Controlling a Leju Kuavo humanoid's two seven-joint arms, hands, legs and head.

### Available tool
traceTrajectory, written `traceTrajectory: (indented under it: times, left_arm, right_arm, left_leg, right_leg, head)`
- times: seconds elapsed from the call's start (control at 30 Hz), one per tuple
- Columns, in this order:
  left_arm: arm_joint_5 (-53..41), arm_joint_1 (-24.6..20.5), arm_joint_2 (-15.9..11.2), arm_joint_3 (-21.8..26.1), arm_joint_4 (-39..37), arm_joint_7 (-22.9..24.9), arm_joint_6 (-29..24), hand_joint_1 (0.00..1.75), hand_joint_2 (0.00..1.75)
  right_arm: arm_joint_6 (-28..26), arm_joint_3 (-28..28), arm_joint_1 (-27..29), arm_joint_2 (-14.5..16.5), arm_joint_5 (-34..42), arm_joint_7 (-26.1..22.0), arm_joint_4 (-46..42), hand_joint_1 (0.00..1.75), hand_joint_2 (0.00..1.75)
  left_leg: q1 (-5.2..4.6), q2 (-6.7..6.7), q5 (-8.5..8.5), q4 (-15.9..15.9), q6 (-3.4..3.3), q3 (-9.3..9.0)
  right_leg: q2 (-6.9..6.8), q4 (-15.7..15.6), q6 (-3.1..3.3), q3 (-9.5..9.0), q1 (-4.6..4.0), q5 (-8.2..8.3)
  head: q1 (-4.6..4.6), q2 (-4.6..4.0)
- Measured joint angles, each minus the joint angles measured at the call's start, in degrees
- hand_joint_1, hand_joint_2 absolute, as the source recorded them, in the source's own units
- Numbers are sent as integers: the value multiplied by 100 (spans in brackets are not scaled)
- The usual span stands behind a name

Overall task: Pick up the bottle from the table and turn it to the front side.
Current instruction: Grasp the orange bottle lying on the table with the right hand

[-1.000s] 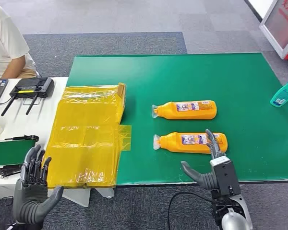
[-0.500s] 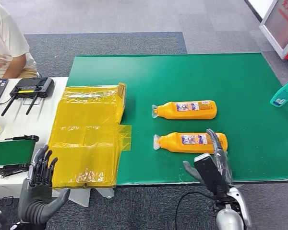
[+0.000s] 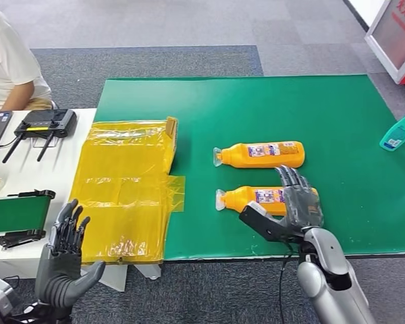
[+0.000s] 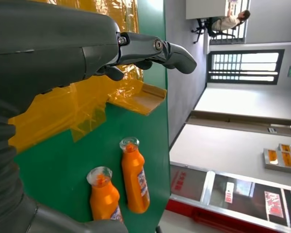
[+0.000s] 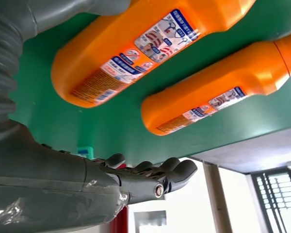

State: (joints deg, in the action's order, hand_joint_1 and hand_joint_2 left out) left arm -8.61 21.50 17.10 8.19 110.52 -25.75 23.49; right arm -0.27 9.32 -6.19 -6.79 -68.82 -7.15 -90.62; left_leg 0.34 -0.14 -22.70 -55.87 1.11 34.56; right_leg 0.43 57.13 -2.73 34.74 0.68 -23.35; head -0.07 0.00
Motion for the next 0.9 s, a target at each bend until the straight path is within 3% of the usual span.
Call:
traceTrajectory:
  times: [0.23,0.43,0.8,0.9]
  left_arm:
    - [146,-145,-298,-282,-256,-23,-210,0,175]
    - [236,-158,-482,-421,-365,-46,-285,0,175]
    - [313,-152,-613,-453,-438,-59,-311,0,175]
    - [313,-135,-622,-446,-438,-66,-305,0,175]
  right_arm:
    - [394,811,-1172,-659,50,153,1020,0,175]
    - [674,1321,-1799,-1070,228,218,1609,0,175]
    - [752,1628,-2204,-1492,1098,207,1813,0,175]
    - [1003,1628,-2304,-1625,1507,255,1611,0,175]
  left_leg:
    - [-1,0,8,-1,-3,2]
    - [-2,-1,9,-2,-4,3]
    - [-2,-2,9,-2,-5,5]
    - [-3,-2,9,-2,-5,6]
  right_leg:
    - [0,0,-3,1,2,7]
    - [-1,0,-3,1,2,7]
    - [-2,0,-2,3,2,8]
    - [-2,0,-2,4,3,8]
  head:
    - [1,0]
    - [1,0]
    - [1,0]
    - [1,0]
